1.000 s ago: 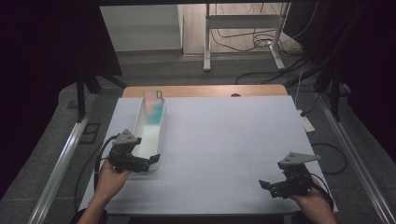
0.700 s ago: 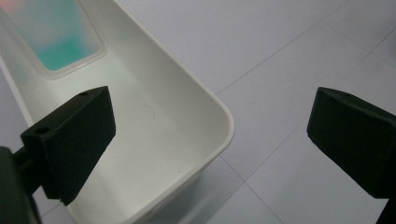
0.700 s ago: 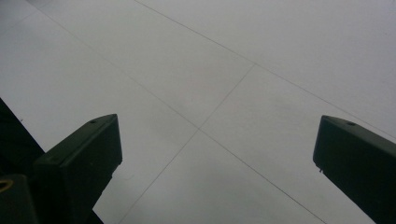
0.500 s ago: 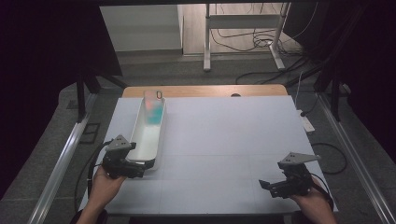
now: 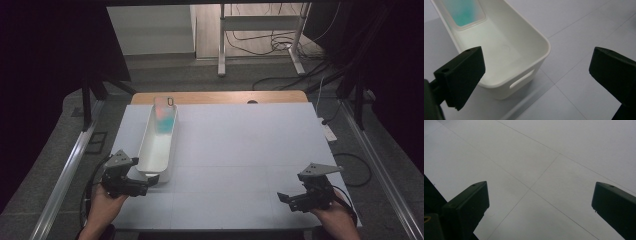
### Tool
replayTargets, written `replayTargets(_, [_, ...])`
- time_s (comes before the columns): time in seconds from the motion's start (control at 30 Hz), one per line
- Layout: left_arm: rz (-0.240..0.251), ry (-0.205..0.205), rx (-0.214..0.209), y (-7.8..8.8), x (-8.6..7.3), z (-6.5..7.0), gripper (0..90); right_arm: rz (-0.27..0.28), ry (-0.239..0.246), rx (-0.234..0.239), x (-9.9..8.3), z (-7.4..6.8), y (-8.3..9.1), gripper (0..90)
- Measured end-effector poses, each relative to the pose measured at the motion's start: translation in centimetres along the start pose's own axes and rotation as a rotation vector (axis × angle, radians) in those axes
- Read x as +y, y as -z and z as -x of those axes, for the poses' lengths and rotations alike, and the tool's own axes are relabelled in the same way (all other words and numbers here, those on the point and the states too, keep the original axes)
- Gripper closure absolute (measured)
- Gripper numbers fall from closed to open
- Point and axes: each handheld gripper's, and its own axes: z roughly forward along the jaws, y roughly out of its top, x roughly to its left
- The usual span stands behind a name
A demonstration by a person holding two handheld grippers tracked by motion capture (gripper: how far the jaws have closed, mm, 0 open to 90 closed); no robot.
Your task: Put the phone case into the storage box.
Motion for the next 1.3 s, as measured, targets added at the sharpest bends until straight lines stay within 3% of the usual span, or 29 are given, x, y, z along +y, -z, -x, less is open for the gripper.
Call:
replayTargets(0.43, [0.007, 0.019, 0.012, 1.3, -1.5, -0.5, 1.2, 0.009, -0.007, 0.0, 0.0, 0.1, 0.0, 0.7])
replayTargets(1.3, [0.009, -0.025, 0.05, 2.6, -3.6, -0.6, 0.0, 0.001, -0.003, -0.003, 0.0, 0.1, 0.0, 0.7])
